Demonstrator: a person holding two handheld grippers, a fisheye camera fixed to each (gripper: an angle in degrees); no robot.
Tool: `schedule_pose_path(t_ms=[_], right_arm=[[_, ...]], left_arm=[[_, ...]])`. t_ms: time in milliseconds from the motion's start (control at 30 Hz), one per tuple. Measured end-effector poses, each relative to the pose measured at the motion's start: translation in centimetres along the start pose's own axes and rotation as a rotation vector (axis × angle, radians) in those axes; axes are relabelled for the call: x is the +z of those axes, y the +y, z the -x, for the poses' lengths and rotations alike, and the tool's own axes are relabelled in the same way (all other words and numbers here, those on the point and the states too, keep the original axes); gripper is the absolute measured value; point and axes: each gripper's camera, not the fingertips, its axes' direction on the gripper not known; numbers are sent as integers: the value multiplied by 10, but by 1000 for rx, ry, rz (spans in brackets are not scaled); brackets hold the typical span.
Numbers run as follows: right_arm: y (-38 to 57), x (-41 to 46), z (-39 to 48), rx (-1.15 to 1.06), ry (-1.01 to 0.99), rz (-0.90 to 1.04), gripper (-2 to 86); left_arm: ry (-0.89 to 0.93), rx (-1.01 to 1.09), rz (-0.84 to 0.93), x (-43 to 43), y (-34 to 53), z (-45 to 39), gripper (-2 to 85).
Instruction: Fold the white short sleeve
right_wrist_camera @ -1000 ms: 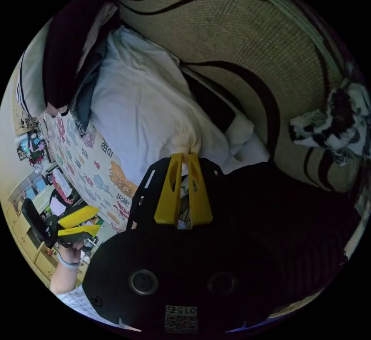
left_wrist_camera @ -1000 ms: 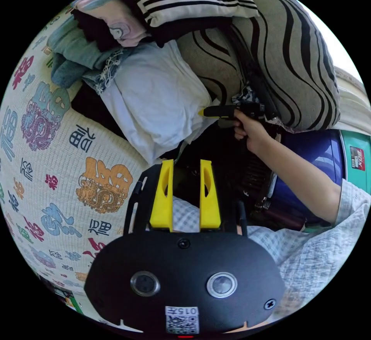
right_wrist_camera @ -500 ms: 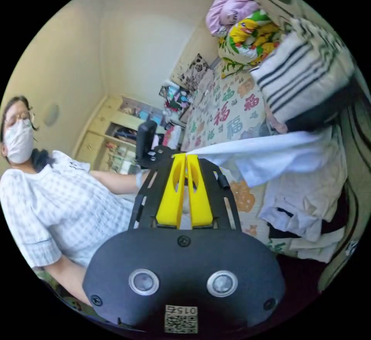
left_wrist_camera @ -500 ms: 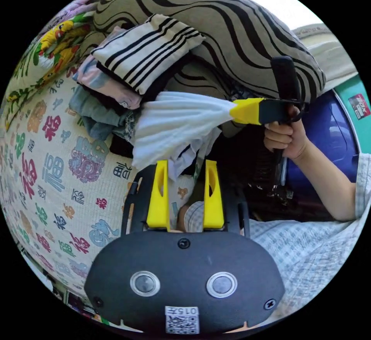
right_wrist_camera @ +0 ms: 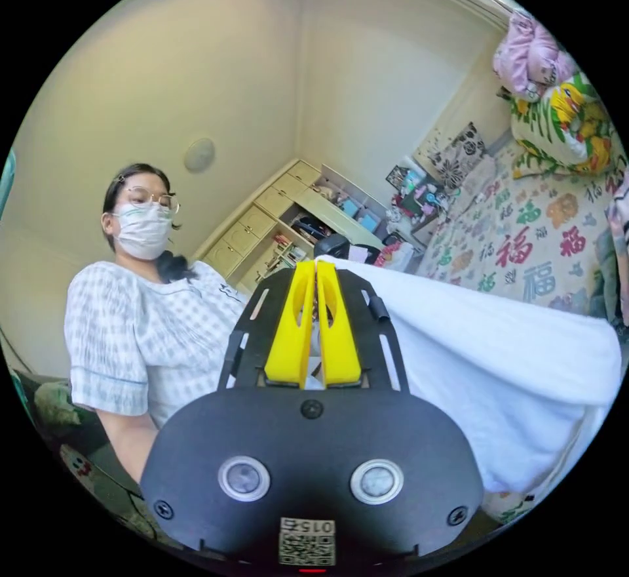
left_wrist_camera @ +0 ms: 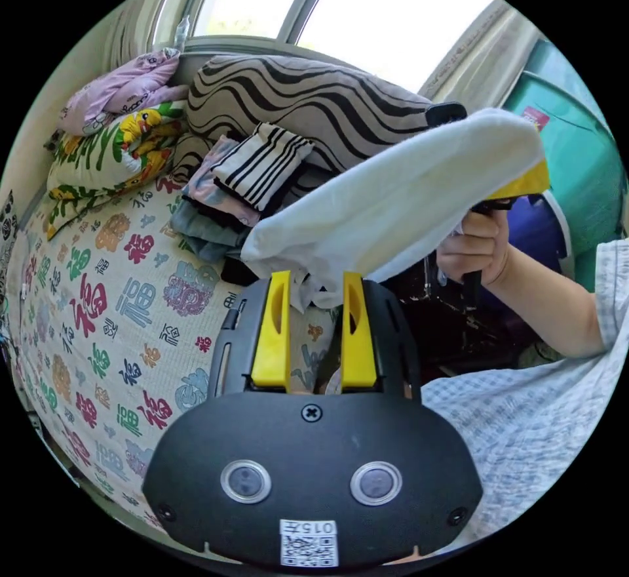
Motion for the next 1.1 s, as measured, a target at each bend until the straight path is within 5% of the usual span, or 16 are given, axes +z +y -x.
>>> schedule_pose_path(t_ms=[233, 467, 733, 1100], right_arm=[[20, 101, 72, -61, 35, -88, -4], [12, 229, 123, -101, -46, -8, -4], [-26, 324, 150, -116, -157, 55, -4], [-96, 421, 142, -66, -81, 128, -4]], left_arm=[[-158, 283, -161, -147, 76, -95, 115], [-445, 281, -241, -262, 157, -147, 43], [-1017, 400, -119, -367, 202, -201, 5], [-1183, 308, -63, -476, 212, -177, 4]])
